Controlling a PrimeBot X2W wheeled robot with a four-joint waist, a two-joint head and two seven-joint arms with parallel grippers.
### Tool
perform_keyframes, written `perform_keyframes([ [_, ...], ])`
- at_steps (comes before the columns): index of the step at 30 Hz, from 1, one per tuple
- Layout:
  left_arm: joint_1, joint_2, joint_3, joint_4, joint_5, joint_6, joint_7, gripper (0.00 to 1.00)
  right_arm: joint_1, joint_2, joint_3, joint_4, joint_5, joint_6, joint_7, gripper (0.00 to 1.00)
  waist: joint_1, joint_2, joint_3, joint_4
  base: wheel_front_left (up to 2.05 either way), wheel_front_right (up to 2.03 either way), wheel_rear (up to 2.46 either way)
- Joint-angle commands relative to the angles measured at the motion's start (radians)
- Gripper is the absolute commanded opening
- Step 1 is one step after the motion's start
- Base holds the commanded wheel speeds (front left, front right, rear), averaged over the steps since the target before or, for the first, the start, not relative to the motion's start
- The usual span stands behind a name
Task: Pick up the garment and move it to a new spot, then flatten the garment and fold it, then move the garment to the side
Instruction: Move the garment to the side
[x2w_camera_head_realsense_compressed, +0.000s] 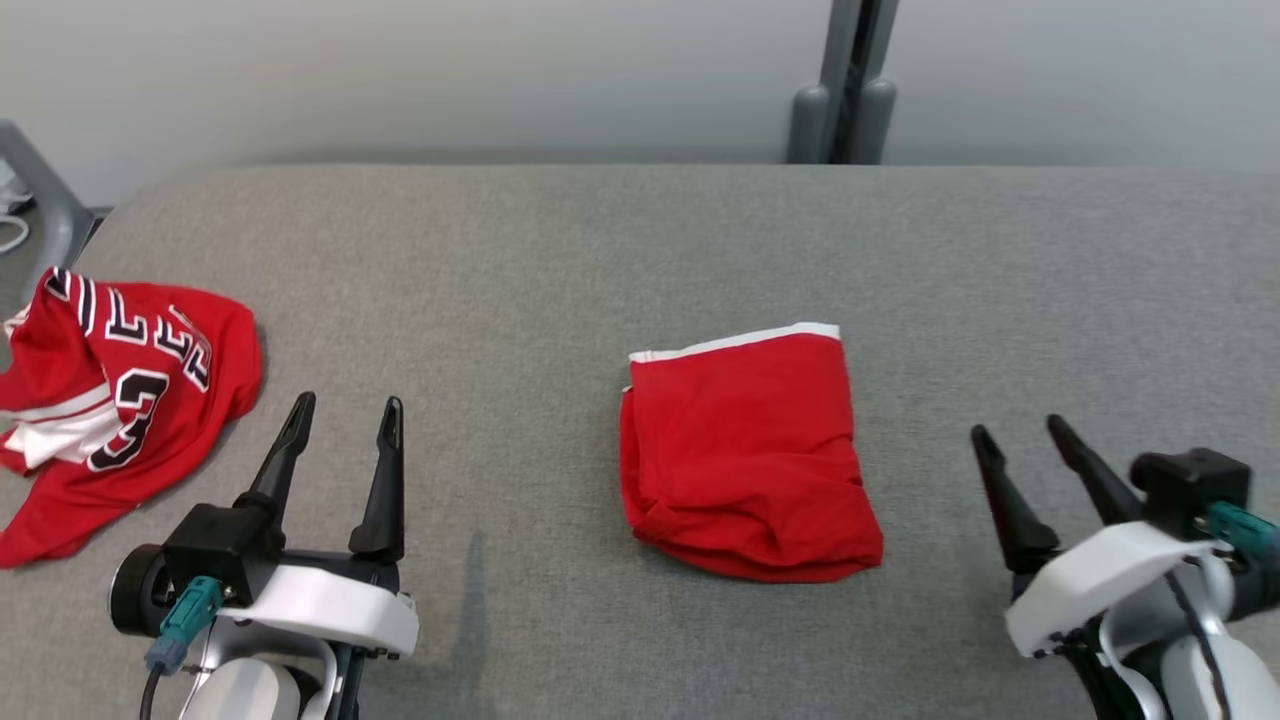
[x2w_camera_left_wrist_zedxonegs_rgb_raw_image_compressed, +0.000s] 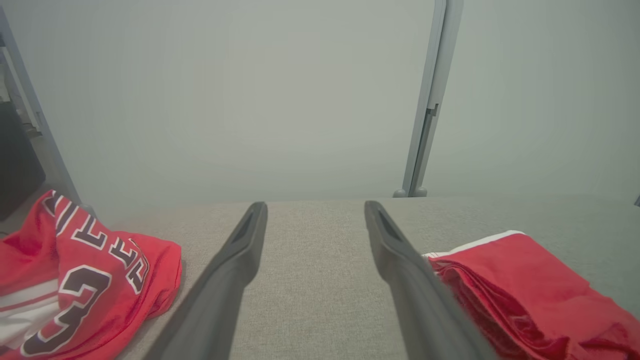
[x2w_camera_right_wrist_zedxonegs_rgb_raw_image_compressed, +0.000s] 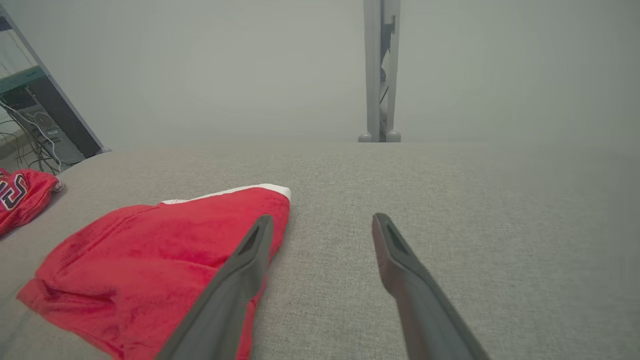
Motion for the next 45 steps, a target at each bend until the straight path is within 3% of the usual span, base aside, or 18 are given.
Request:
perform_keyframes([
  [1, -0.022, 0.0, 0.0, 0.0, 0.007, -0.003, -0.004, 1.0, -0.017, -0.012, 0.006, 0.015, 0.002, 0.0, 0.009, 1.0, 0.0, -0.0001, 0.028, 0.026, 0.0, 0.0, 0.0],
  [11, -0.079, -0.031, -0.02, 0.024, 0.011, -0.018, -0.034, 1.0, -0.139, -0.025, 0.17, 0.222, 0.06, 0.0, 0.016, 1.0, 0.0, -0.0001, 0.101, 0.074, 0.0, 0.0, 0.0],
  [17, -0.096, -0.037, -0.023, 0.038, 0.011, -0.027, -0.043, 1.0, -0.156, -0.03, 0.257, 0.315, 0.101, 0.0, 0.082, 1.0, 0.0, -0.0001, 0.114, 0.076, 0.0, 0.0, 0.0],
  [20, -0.099, -0.035, -0.021, 0.042, 0.011, -0.029, -0.045, 1.0, -0.141, -0.032, 0.286, 0.324, 0.132, 0.0, 0.12, 0.16, 0.0, -0.0001, 0.118, 0.07, 0.0, 0.0, 0.0],
  [21, -0.099, -0.034, -0.02, 0.043, 0.011, -0.029, -0.047, 1.0, -0.136, -0.035, 0.292, 0.319, 0.14, 0.0, 0.13, 0.0, 0.0, -0.0001, 0.119, 0.067, 0.0, 0.0, 0.0],
  [32, -0.117, -0.021, -0.007, 0.002, 0.015, -0.012, -0.052, 1.0, -0.169, -0.118, 0.297, 0.192, 0.104, 0.0, 0.138, 0.0, 0.0, -0.0001, 0.164, -0.021, 0.0, 0.0, 0.0],
  [39, -0.148, -0.001, -0.006, -0.063, 0.033, -0.004, -0.036, 1.0, -0.231, -0.213, 0.322, 0.15, 0.089, 0.0, 0.126, 0.0, 0.0, -0.0001, 0.252, -0.133, 0.0, 0.0, 0.0],
  [45, -0.221, 0.046, -0.014, -0.139, 0.07, -0.017, 0.013, 1.0, -0.341, -0.308, 0.36, 0.184, 0.116, 0.0, 0.073, 0.0, 0.0, -0.0001, 0.371, -0.262, 0.0, 0.0, 0.0],
])
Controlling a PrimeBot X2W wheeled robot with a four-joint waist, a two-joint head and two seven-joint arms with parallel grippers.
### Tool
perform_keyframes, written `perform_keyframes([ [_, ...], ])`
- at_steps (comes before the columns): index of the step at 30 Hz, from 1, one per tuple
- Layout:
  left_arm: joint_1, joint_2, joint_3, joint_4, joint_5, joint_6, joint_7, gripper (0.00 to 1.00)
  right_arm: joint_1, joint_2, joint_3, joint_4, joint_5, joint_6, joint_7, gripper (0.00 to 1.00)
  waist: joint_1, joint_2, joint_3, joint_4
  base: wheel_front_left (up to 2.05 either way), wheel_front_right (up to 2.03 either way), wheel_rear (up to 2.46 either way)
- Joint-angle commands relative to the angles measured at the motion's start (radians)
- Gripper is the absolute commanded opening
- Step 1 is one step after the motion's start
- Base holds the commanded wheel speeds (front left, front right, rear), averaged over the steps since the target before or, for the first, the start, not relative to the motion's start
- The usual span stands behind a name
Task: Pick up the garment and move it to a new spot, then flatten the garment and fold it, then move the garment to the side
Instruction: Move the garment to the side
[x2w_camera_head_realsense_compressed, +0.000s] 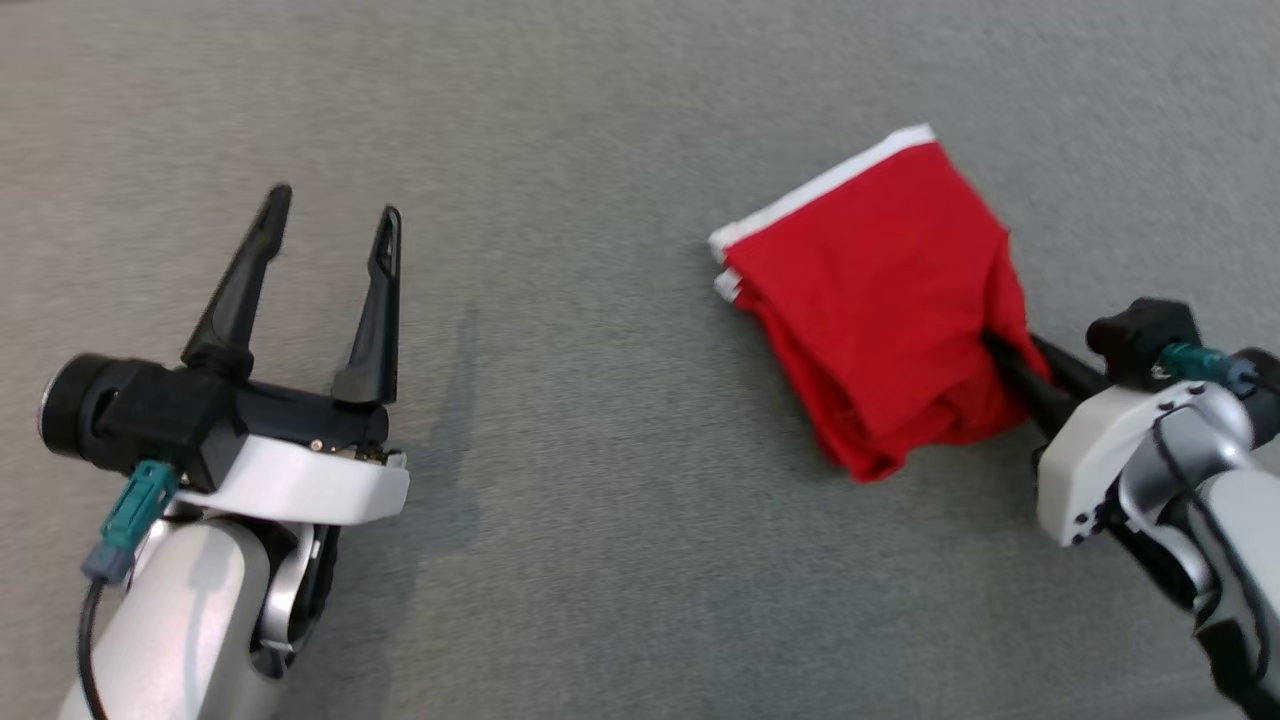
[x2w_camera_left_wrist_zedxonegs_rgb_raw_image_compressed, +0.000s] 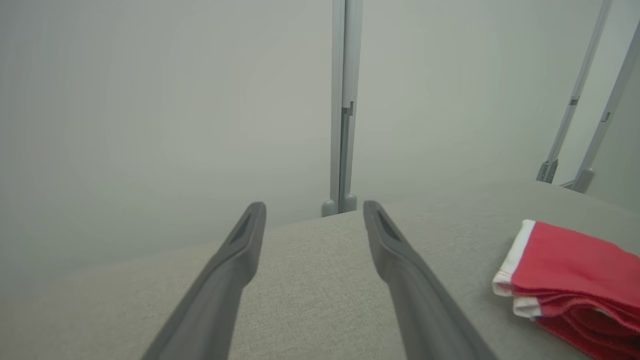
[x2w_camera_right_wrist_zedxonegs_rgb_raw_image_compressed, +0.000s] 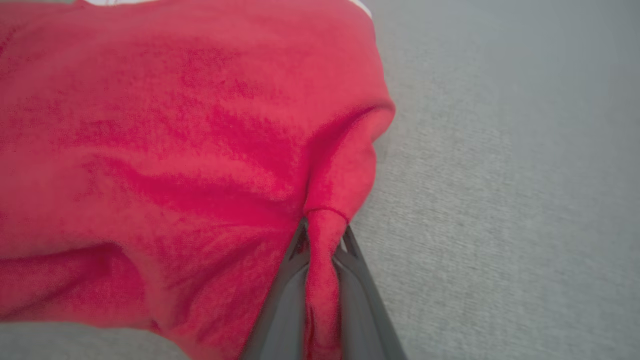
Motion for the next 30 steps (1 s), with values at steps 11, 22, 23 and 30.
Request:
perform_keyframes([
  [11, -0.121, 0.081, -0.028, -0.135, 0.075, -0.021, 0.122, 1.0, -0.226, -0.138, 0.058, 0.246, 0.066, -0.001, -0.177, 0.0, 0.0, 0.0, 0.21, -0.251, 0.0, 0.0, 0.0],
  [22, -0.179, 0.102, -0.069, -0.227, 0.107, -0.033, 0.205, 1.0, -0.437, -0.15, -0.029, 0.608, 0.062, -0.001, -0.382, 0.0, 0.0, 0.0, 0.267, -0.272, 0.0, 0.0, 0.0],
  [23, -0.179, 0.103, -0.071, -0.231, 0.106, -0.034, 0.206, 1.0, -0.448, -0.141, -0.038, 0.635, 0.06, -0.001, -0.393, 0.01, 0.0, 0.0, 0.268, -0.271, 0.0, 0.0, 0.0],
  [30, -0.168, 0.098, -0.078, -0.226, 0.098, -0.027, 0.199, 1.0, -0.485, -0.104, -0.104, 0.788, 0.055, -0.001, -0.439, 1.0, 0.0, 0.0, 0.249, -0.262, 0.0, 0.0, 0.0],
])
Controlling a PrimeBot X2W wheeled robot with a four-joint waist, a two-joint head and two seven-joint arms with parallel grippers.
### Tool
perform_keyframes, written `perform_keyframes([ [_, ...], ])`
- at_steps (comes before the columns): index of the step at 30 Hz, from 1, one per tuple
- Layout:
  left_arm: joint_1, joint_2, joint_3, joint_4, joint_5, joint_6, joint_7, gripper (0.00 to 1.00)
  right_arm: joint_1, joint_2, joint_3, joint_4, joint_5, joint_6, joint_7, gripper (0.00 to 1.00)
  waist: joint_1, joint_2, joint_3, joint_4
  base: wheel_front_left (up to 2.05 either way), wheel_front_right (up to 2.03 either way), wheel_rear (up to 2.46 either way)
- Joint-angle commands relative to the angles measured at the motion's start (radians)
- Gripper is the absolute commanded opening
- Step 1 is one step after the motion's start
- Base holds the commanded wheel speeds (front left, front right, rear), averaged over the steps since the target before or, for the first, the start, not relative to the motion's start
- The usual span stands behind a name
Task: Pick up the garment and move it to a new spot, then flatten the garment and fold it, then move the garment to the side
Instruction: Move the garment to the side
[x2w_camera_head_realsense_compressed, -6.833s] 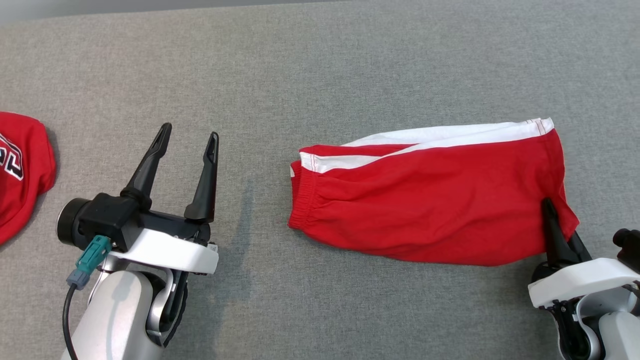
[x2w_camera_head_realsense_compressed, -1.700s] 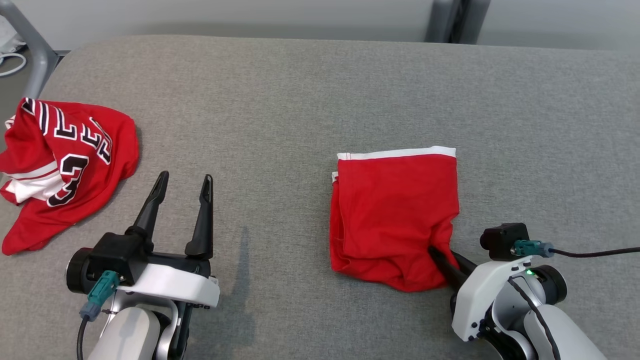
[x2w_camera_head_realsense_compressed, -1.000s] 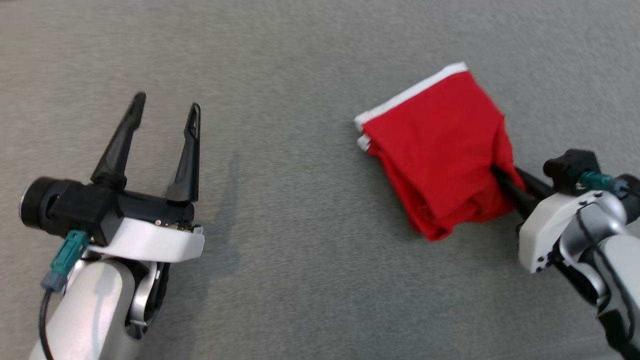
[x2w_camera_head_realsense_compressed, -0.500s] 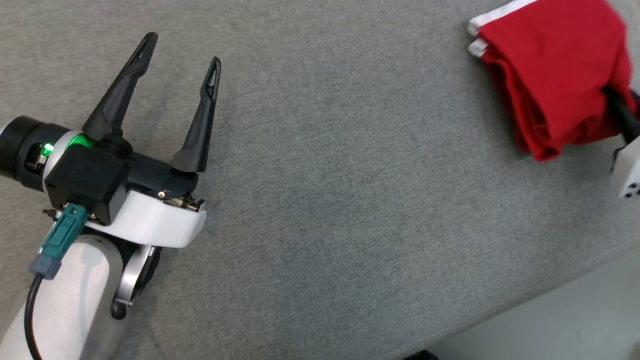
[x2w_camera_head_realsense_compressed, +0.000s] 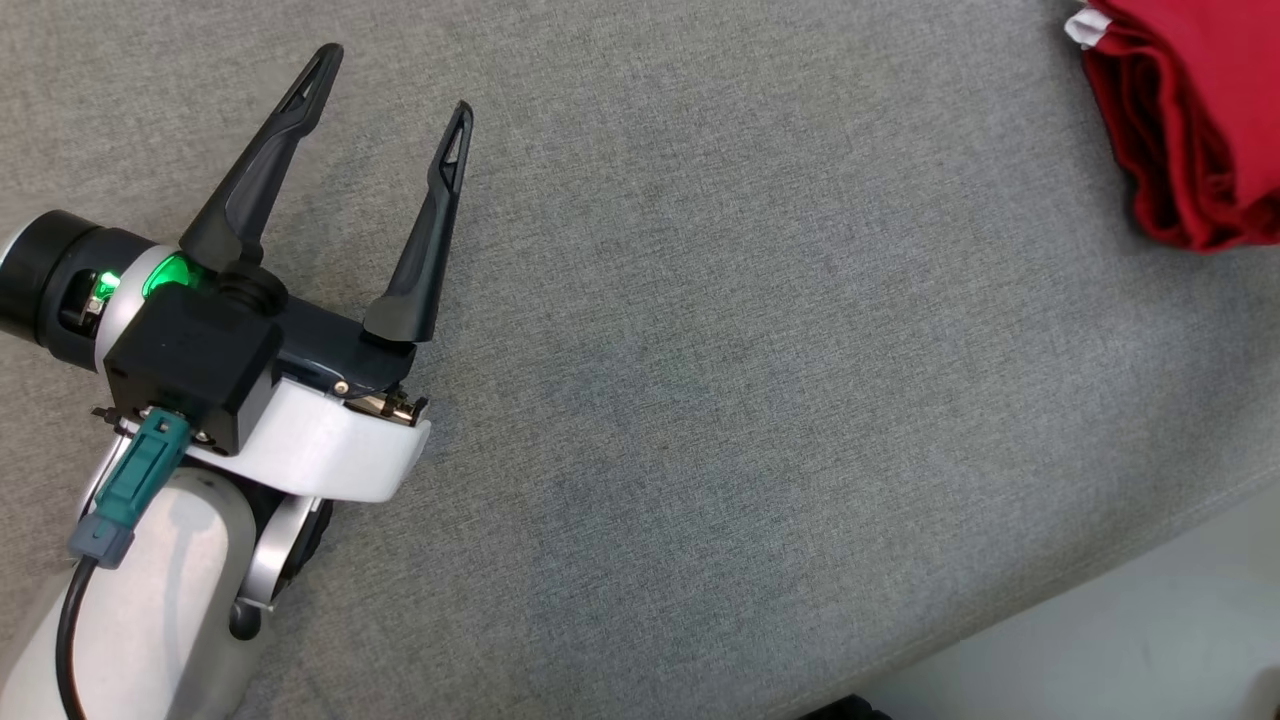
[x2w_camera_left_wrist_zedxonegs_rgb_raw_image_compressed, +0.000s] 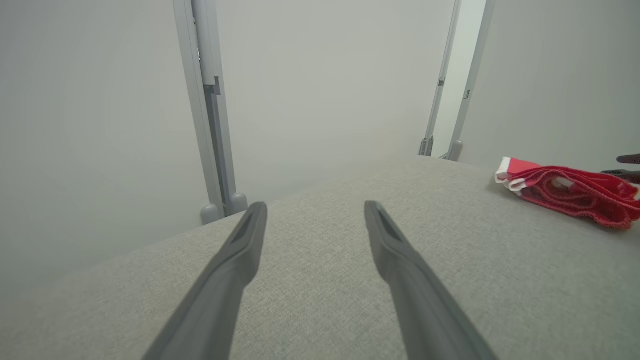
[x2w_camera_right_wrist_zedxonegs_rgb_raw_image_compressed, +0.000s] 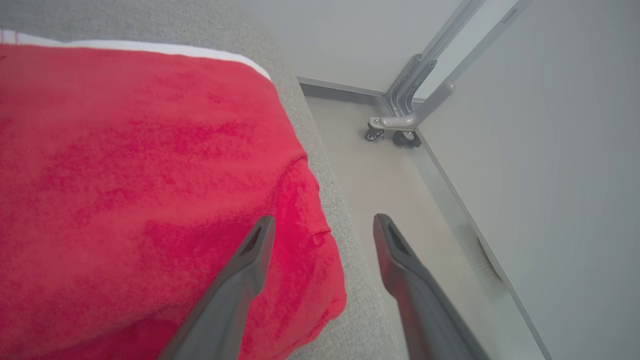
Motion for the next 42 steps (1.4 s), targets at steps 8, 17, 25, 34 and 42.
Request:
perform_keyframes([
  [8, 0.037, -0.018, 0.011, 0.047, -0.031, 0.022, -0.05, 1.0, 0.038, 0.007, -0.152, -0.075, 0.001, -0.001, -0.019, 1.0, 0.0, 0.0, -0.077, 0.024, 0.0, 0.0, 0.0],
  [17, 0.106, -0.052, 0.05, 0.129, -0.085, 0.058, -0.128, 1.0, 0.271, 0.182, -0.441, -0.451, -0.145, 0.0, -0.018, 1.0, 0.0, 0.0, -0.199, 0.08, 0.0, 0.0, 0.0],
  [25, 0.146, -0.075, 0.08, 0.201, -0.128, 0.071, -0.189, 1.0, 0.45, 0.348, -0.478, -0.736, -0.265, 0.0, -0.016, 1.0, 0.0, 0.0, -0.279, 0.174, 0.0, 0.0, 0.0],
  [34, 0.223, -0.106, 0.125, 0.254, -0.171, 0.103, -0.243, 1.0, 0.601, 0.42, -0.445, -0.946, -0.311, 0.0, 0.06, 1.0, 0.0, 0.0, -0.367, 0.298, 0.0, 0.0, 0.0],
  [42, 0.315, -0.115, 0.143, 0.269, -0.192, 0.102, -0.262, 1.0, 0.724, 0.447, -0.422, -1.021, -0.319, 0.0, 0.118, 1.0, 0.0, 0.0, -0.453, 0.365, 0.0, 0.0, 0.0],
])
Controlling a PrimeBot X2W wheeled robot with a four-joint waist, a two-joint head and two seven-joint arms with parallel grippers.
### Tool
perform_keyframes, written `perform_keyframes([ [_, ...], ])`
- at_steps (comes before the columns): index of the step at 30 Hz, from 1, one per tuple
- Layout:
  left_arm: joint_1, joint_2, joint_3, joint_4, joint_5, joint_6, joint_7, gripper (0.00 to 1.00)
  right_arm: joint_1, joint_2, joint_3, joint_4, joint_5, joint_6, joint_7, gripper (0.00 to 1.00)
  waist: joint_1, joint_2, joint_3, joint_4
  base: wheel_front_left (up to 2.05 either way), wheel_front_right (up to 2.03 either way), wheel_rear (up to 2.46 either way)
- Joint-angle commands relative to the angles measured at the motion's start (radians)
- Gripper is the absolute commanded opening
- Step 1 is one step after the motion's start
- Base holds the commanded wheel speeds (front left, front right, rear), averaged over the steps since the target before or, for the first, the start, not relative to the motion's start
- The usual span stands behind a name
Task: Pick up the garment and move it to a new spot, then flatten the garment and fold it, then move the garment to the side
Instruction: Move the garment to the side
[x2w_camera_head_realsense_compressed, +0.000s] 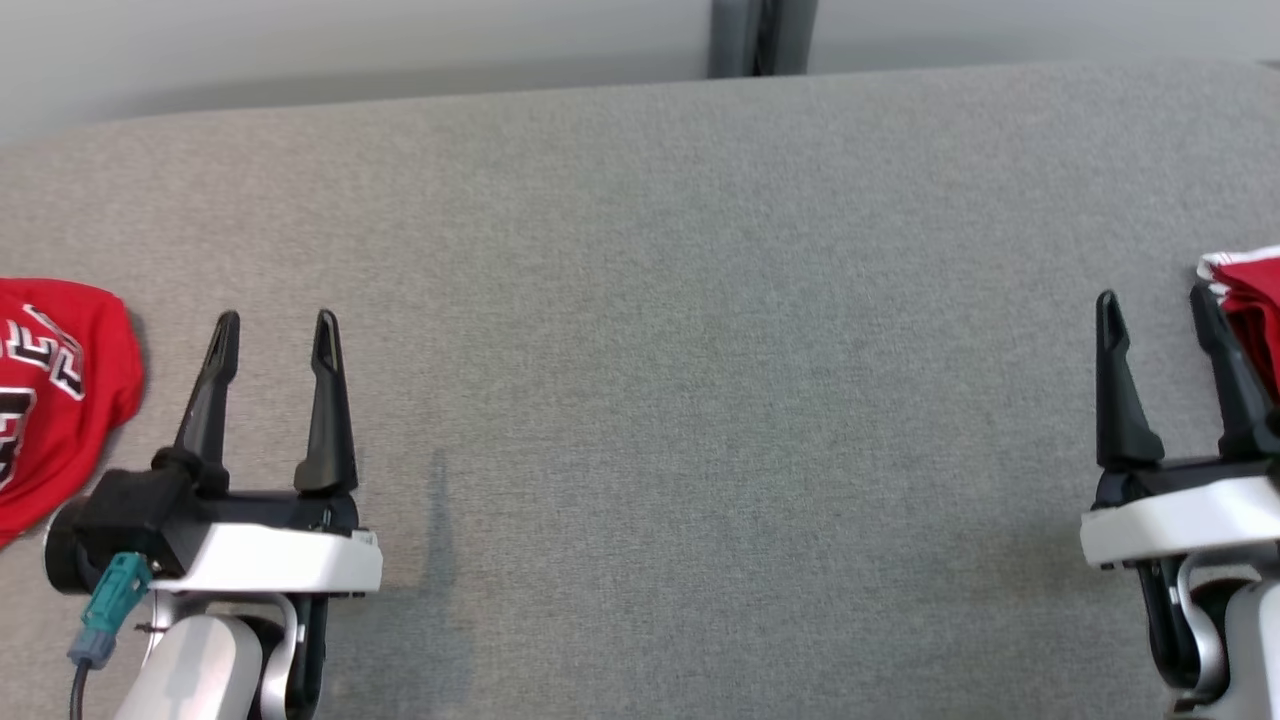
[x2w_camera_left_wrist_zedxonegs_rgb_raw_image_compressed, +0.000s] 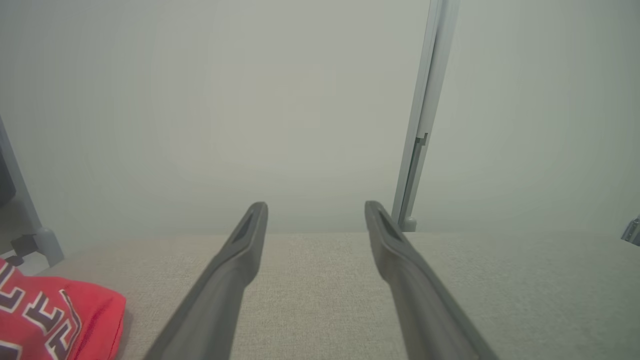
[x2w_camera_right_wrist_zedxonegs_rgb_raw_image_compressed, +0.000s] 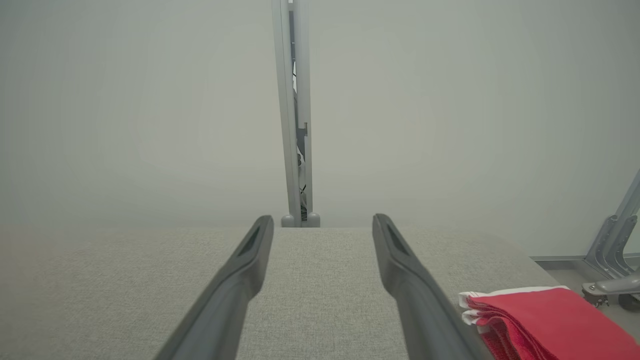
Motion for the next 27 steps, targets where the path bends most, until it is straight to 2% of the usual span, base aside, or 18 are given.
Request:
perform_keyframes([
  [1, 0.026, 0.002, 0.003, 0.005, -0.004, -0.006, -0.006, 1.0, 0.037, 0.001, 0.0, -0.01, 0.0, 0.0, 0.014, 1.0, 0.0, 0.0, -0.051, 0.037, 0.0, 0.0, 0.0],
  [12, 0.094, 0.018, -0.027, 0.041, -0.005, -0.028, 0.005, 1.0, 0.157, 0.009, -0.017, -0.048, 0.006, 0.0, 0.051, 1.0, 0.0, 0.0, -0.135, 0.04, 0.0, 0.0, 0.0],
  [27, 0.142, 0.027, -0.048, 0.078, -0.023, -0.019, 0.038, 1.0, 0.255, 0.01, -0.021, -0.101, 0.025, 0.0, 0.09, 1.0, 0.0, 0.0, -0.199, 0.031, 0.0, 0.0, 0.0],
])
